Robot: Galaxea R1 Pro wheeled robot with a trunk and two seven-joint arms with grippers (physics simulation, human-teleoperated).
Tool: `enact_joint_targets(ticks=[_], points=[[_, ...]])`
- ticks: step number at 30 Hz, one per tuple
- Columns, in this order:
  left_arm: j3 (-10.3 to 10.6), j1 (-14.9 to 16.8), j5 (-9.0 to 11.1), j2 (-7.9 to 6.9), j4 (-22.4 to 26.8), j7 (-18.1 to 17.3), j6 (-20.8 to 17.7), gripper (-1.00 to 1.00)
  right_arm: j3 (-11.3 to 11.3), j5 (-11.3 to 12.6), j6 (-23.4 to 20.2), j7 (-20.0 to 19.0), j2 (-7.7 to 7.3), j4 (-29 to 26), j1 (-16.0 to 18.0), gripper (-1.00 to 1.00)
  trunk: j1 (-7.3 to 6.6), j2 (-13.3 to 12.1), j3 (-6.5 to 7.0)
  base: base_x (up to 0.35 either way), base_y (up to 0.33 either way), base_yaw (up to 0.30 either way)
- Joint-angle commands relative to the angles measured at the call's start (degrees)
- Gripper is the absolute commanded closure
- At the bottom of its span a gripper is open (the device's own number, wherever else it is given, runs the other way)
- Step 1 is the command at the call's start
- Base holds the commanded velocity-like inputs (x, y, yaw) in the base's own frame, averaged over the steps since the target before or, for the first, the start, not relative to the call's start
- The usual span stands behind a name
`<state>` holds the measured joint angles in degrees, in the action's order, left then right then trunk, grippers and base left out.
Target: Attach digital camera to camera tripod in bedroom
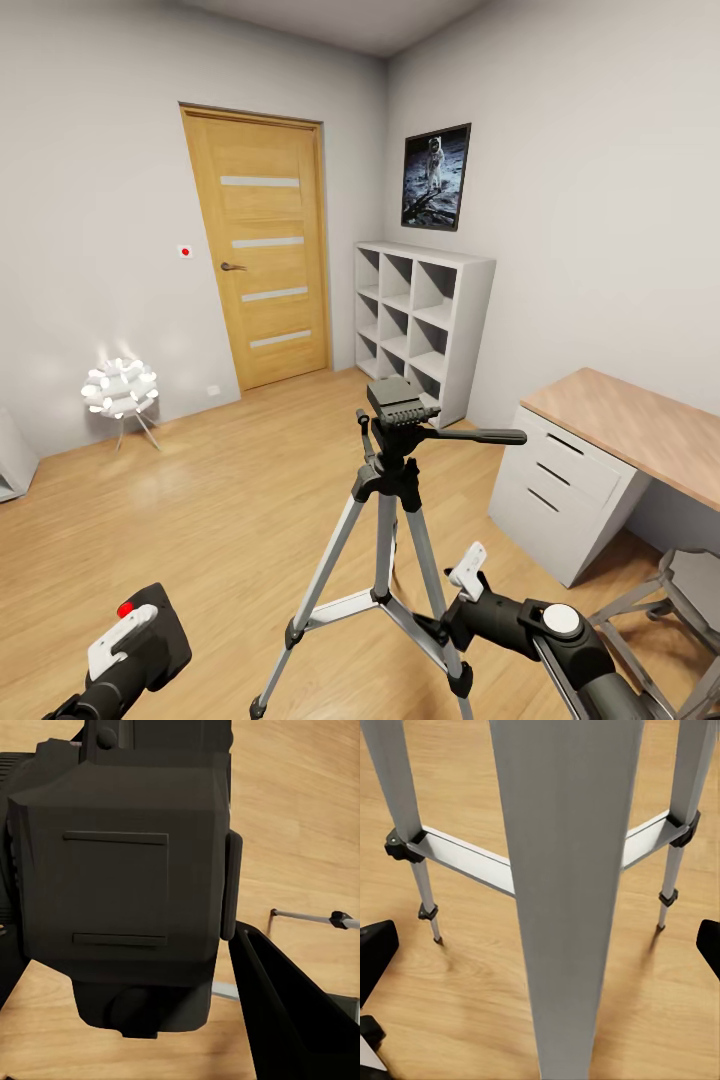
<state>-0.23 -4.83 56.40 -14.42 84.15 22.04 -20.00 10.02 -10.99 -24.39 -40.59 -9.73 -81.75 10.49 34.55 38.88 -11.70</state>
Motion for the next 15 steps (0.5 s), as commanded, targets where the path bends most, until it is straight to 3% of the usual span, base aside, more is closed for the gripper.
enact_joint_targets(ticks=[1, 15], points=[[-0.03, 0.0, 0.38, -0.01, 0.14, 0.28, -0.21, 1.0, 0.05, -0.46, -0.18, -0.03, -0.02, -0.09, 0.06, -1.0, 0.02, 0.08, -0.08, 0.0, 0.0, 0.0], [-0.01, 0.0, 0.38, 0.01, 0.21, 0.26, -0.21, 1.0, 0.08, -0.47, -0.07, 1.89, -0.02, 0.66, 0.06, -1.0, 0.02, 0.08, -0.08, 0.0, 0.0, 0.0]])
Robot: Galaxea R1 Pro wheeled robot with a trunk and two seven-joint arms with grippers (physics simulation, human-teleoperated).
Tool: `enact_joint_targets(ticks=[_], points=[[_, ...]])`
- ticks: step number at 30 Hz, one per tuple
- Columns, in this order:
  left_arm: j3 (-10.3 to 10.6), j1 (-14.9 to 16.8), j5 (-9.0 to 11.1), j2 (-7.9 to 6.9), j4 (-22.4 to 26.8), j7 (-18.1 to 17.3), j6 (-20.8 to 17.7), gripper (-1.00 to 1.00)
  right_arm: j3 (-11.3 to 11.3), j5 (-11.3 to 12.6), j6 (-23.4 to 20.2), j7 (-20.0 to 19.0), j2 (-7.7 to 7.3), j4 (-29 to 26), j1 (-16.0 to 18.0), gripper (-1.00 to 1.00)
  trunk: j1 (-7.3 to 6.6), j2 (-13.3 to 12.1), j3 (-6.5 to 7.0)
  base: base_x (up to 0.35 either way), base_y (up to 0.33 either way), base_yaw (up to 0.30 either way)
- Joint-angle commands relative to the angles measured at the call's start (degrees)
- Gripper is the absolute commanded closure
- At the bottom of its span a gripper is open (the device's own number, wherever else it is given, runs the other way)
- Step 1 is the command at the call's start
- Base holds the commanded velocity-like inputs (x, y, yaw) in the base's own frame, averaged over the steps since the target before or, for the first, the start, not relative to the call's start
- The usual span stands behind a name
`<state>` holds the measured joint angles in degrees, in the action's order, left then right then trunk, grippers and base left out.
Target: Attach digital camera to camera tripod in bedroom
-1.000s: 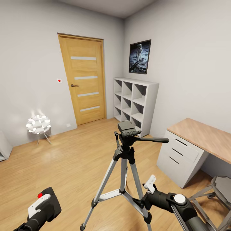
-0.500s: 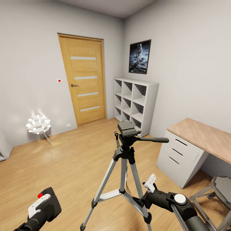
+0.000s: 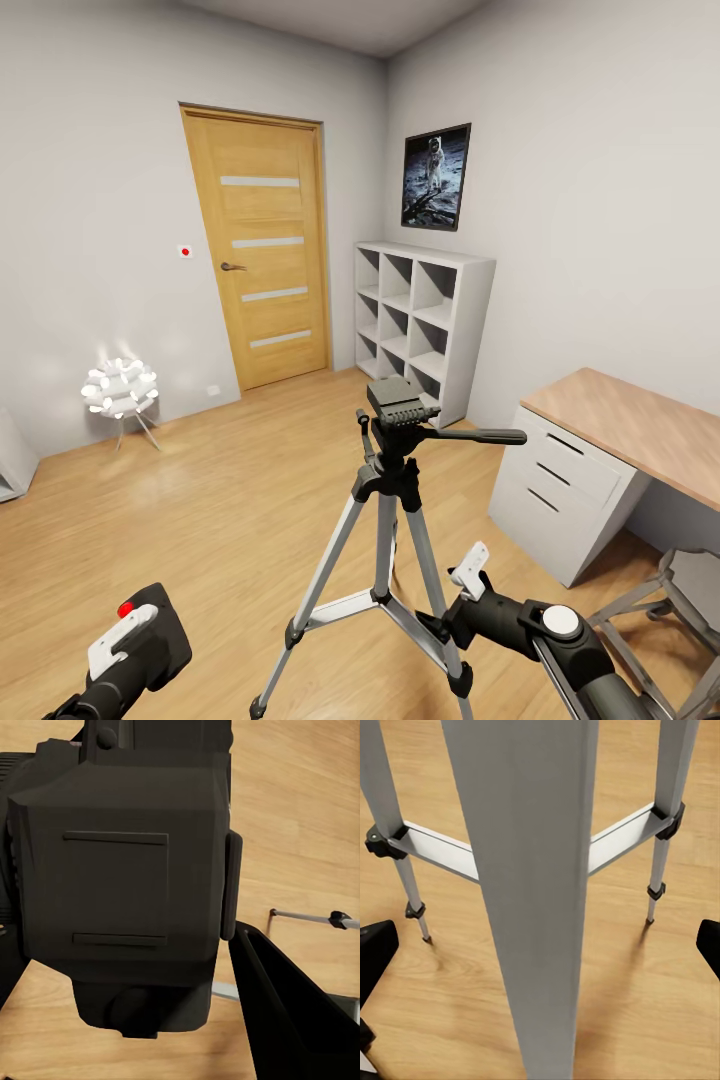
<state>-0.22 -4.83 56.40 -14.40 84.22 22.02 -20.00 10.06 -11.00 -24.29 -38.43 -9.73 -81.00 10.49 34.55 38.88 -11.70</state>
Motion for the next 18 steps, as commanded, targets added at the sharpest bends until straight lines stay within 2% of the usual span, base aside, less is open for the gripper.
enact_joint_targets(ticks=[1, 2, 18], points=[[-0.03, 0.0, 0.38, -0.02, 0.16, 0.27, -0.23, 1.0, 0.05, -0.47, -0.17, -0.23, -0.02, -0.06, 0.05, -1.0, 0.02, 0.08, -0.08, 0.0, 0.0, 0.0], [-0.02, 0.0, 0.38, -0.01, 0.17, 0.26, -0.24, 1.0, 0.05, -0.46, -0.17, -0.2, -0.02, -0.02, 0.05, 1.0, 0.02, 0.08, -0.08, 0.0, 0.0, 0.0], [0.08, 0.0, 0.38, 0.12, 0.7, 0.31, -0.29, 1.0, 0.15, -0.43, 0.02, -0.11, -0.02, 0.12, 0.02, 1.0, 0.02, 0.08, -0.08, 0.0, 0.0, 0.0]])
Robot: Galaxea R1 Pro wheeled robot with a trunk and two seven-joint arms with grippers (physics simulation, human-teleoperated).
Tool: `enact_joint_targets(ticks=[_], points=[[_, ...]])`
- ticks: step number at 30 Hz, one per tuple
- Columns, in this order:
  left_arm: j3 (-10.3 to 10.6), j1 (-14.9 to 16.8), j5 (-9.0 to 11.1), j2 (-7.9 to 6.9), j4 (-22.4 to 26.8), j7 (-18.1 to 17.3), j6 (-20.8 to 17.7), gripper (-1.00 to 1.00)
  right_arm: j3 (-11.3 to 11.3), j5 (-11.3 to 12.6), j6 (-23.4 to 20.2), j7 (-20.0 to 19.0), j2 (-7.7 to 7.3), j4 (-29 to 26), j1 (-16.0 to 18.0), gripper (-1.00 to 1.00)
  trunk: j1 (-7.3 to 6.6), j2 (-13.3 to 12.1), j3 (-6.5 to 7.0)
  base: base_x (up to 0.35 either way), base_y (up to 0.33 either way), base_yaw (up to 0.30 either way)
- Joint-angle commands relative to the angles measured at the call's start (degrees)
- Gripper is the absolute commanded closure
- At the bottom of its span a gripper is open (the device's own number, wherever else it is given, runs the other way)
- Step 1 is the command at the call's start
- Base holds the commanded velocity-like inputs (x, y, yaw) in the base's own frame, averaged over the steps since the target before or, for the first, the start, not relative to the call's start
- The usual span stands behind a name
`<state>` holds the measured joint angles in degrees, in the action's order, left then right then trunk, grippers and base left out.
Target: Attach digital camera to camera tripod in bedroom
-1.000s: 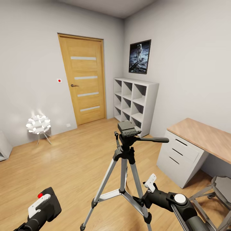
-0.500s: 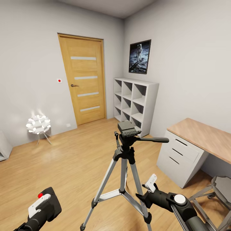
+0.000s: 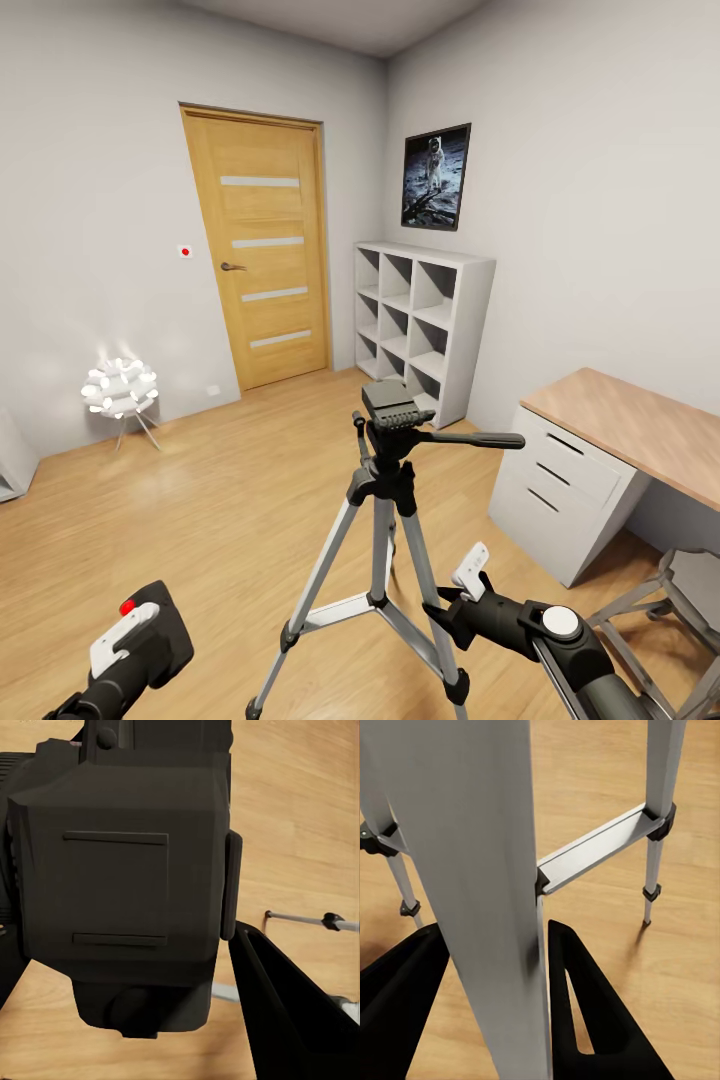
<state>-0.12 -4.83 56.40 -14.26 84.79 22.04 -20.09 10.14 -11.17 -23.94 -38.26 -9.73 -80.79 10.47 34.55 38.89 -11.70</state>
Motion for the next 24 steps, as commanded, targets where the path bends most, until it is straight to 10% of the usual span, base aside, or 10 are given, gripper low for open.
enact_joint_targets(ticks=[1, 9, 13, 18, 24], points=[[-0.01, 0.0, 0.38, -0.01, 0.27, 0.3, -0.21, 1.0, 0.08, -0.26, -0.32, -0.27, -0.02, -0.08, 0.03, 1.0, 0.02, 0.07, -0.08, 0.0, 0.0, 0.0], [0.87, 0.01, -0.71, -0.64, 1.73, -0.31, -0.04, 1.0, 0.13, -0.31, -0.32, -0.25, -0.02, -0.11, 0.04, 1.0, 0.02, 0.07, -0.08, 0.0, 0.0, 0.0], [0.75, 0.24, -8.43, -2.3, 5.27, -5.36, 0.36, 1.0, 0.14, -0.31, -0.31, -0.24, -0.02, -0.1, 0.01, 1.0, 0.02, 0.07, -0.08, 0.0, 0.0, 0.0], [0.59, 3.33, -15.21, -5.55, 6.66, -19.01, 0.86, 1.0, 0.18, -0.27, -0.31, -0.29, -0.02, -0.08, -0.01, 1.0, 0.02, 0.07, -0.08, 0.0, 0.0, 0.0], [0.33, 9.35, -18.04, -10.07, 7.15, -39.69, -2.62, 1.0, 0.26, -0.26, -0.31, -0.28, -0.02, -0.07, -0.01, 1.0, 0.02, 0.07, -0.08, 0.0, 0.0, 0.0]])
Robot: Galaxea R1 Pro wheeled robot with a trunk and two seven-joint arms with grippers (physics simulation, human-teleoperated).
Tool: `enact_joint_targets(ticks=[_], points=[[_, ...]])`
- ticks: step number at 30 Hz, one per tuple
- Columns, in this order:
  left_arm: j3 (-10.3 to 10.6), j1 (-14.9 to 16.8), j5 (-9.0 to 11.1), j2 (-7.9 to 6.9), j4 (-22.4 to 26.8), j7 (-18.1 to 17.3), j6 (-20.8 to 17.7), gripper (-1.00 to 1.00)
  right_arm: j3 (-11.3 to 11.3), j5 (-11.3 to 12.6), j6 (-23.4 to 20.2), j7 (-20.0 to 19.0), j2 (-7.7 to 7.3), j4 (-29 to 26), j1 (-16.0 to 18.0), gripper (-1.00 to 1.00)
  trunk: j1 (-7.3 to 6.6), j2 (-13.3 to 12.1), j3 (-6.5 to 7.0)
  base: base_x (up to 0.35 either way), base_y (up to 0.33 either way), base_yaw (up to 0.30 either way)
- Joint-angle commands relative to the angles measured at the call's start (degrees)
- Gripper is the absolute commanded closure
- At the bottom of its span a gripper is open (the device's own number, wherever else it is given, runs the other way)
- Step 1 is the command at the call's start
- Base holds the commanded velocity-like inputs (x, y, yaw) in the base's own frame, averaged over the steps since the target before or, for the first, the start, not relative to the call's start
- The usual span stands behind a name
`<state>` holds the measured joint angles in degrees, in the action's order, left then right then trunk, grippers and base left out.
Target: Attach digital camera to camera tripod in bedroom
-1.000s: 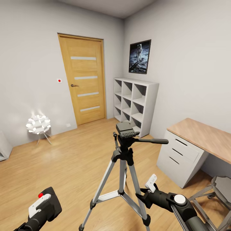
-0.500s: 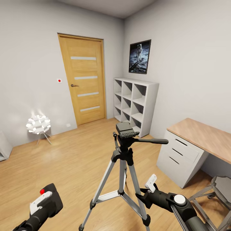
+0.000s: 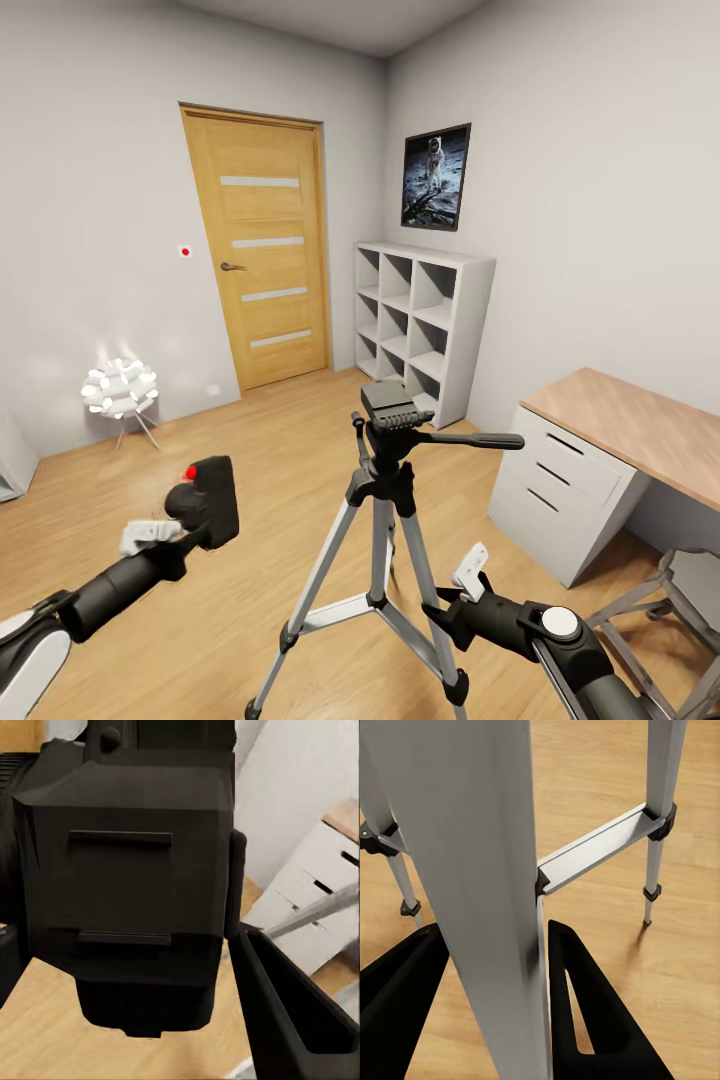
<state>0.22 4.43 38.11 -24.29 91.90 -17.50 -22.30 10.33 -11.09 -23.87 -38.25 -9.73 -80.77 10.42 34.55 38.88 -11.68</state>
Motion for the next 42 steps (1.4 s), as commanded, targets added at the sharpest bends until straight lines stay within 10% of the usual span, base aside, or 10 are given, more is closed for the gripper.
enact_joint_targets(ticks=[1, 14, 20, 26, 34, 42], points=[[-0.21, 1.15, 0.07, -0.46, 0.07, -2.82, -1.77, 1.0, 0.08, -0.34, -0.38, -0.28, -0.03, -0.09, 0.04, 1.0, 0.02, 0.08, -0.1, 0.0, 0.0, 0.0], [-6.68, 10.29, 1.96, -0.28, 0.13, -29.93, -8.44, 1.0, 0.22, -0.34, -0.35, -0.33, -0.03, -0.16, 0.03, 1.0, 0.02, 0.08, -0.1, 0.0, 0.0, 0.0], [-6.82, 17.66, 4.39, 0.61, 0.11, -37.18, -9.95, 1.0, 0.27, -0.34, -0.31, -0.34, -0.03, -0.15, 0.03, 1.0, 0.02, 0.08, -0.1, 0.0, 0.0, 0.0], [-0.04, 27.28, 3.41, 0.12, 0.08, -39.42, -15.58, 1.0, 0.35, -0.34, -0.3, -0.34, -0.03, -0.17, -0.02, 1.0, 0.02, 0.08, -0.1, 0.0, 0.0, 0.0], [13.05, 45.0, -3.5, 0.0, -0.66, -41.29, -27.49, 1.0, 0.38, -0.31, -0.3, -0.3, -0.03, -0.13, -0.05, 1.0, 0.02, 0.08, -0.1, 0.0, 0.0, 0.0], [25.77, 62.89, -5.35, 0.09, -3.8, -42.59, -35.53, 1.0, 0.4, -0.33, -0.3, -0.26, -0.03, -0.09, -0.05, 1.0, 0.02, 0.08, -0.1, 0.0, 0.0, 0.0]])
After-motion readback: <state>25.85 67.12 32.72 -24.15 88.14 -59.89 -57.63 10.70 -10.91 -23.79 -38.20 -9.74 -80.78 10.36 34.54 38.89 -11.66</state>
